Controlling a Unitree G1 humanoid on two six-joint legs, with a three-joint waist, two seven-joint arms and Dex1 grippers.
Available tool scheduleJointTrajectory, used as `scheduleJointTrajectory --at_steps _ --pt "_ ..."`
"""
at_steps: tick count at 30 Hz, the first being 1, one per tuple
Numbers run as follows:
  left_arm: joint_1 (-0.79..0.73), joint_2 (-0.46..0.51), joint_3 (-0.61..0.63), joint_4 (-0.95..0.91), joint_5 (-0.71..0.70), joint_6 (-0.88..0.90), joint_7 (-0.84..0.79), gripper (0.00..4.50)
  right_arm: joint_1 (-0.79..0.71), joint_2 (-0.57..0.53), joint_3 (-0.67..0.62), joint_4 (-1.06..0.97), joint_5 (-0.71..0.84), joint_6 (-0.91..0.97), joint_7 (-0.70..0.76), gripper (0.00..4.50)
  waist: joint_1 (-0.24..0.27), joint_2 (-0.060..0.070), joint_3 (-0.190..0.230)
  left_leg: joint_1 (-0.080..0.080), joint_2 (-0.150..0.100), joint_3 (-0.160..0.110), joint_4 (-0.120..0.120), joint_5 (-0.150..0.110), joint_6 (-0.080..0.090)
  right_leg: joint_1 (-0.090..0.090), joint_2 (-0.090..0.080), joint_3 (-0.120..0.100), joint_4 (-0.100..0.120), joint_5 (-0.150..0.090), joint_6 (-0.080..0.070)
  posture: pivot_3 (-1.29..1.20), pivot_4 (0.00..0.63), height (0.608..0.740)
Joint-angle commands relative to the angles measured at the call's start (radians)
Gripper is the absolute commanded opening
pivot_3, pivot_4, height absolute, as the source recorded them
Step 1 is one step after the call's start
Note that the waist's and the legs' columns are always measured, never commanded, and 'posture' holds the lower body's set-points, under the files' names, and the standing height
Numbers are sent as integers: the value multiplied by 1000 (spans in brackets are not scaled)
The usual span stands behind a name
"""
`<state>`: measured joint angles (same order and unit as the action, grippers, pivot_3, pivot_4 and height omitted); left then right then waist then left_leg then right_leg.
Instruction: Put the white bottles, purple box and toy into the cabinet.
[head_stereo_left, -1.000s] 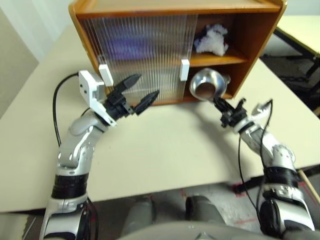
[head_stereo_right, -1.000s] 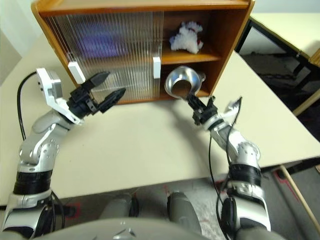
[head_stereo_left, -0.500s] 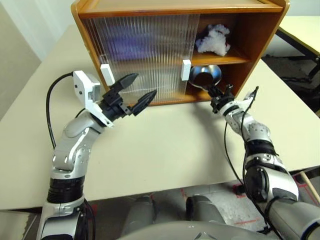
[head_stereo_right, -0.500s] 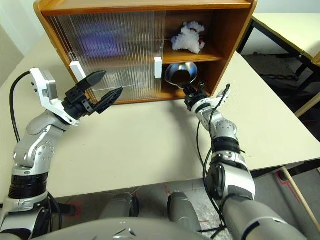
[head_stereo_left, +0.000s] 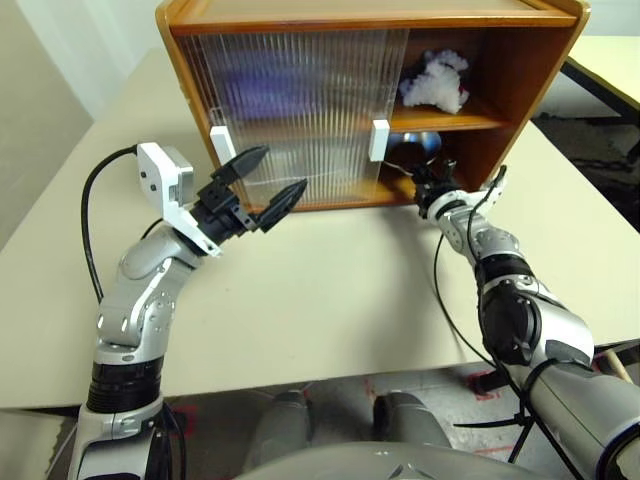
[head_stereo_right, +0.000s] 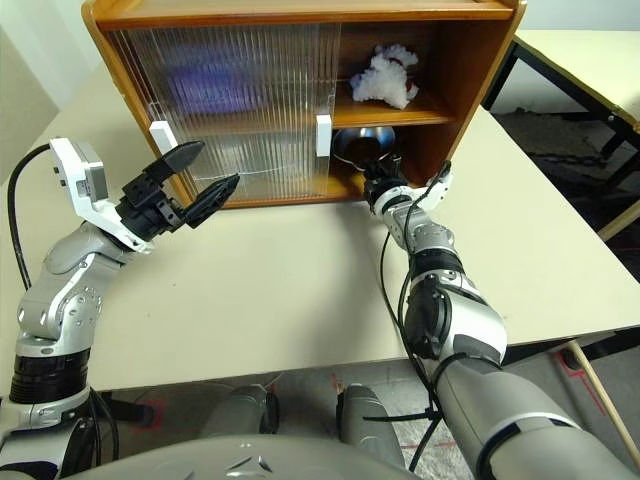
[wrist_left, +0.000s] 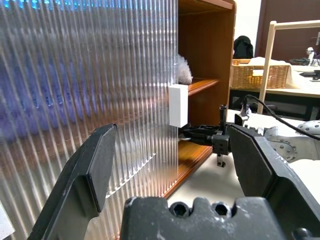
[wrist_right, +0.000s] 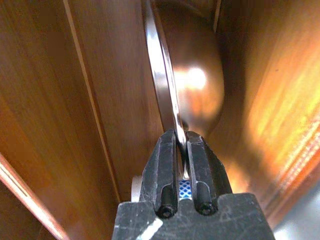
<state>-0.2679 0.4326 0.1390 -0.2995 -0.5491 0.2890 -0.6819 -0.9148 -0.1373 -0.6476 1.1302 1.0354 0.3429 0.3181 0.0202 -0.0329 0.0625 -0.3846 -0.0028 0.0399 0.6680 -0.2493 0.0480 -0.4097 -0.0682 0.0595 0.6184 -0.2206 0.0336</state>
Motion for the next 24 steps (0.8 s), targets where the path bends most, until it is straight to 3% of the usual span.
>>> scheduleJointTrajectory --at_steps 1,2,11,17,22,24 --pt "-7 2 -5 2 -3 6 1 4500 -24 -4 -17 28 -46 -38 -11 802 -2 0 0 0 0 0 0 0 0 0 0 0 0 0 0 155 5 740" --pt "-11 1 -6 5 -2 6 0 4500 -27 -5 -19 32 -56 -45 -19 1024 -2 0 0 0 0 0 0 0 0 0 0 0 0 0 0 153 6 740" --pt "-23 -2 -11 20 -2 3 -6 4500 -28 -17 -53 26 -102 -46 -29 4455 -4 0 -1 0 0 0 0 0 0 0 0 0 0 0 0 142 7 740" --pt "-34 -12 -20 31 0 1 -9 4500 19 -13 -43 -87 -97 44 -16 4455 -5 0 -1 1 0 0 0 0 0 0 0 0 0 0 -1 119 8 740" --pt "-41 -19 -24 47 3 -6 -18 4500 175 38 33 -422 -81 240 -51 4455 -5 2 -4 -1 0 -1 0 0 0 0 0 -1 0 0 -1 106 9 740" --pt "-44 -22 -27 55 5 -10 -22 4500 273 61 134 -594 -113 319 -33 4455 -6 3 -6 -2 0 -1 0 0 0 -1 0 -1 0 0 -1 92 8 740"
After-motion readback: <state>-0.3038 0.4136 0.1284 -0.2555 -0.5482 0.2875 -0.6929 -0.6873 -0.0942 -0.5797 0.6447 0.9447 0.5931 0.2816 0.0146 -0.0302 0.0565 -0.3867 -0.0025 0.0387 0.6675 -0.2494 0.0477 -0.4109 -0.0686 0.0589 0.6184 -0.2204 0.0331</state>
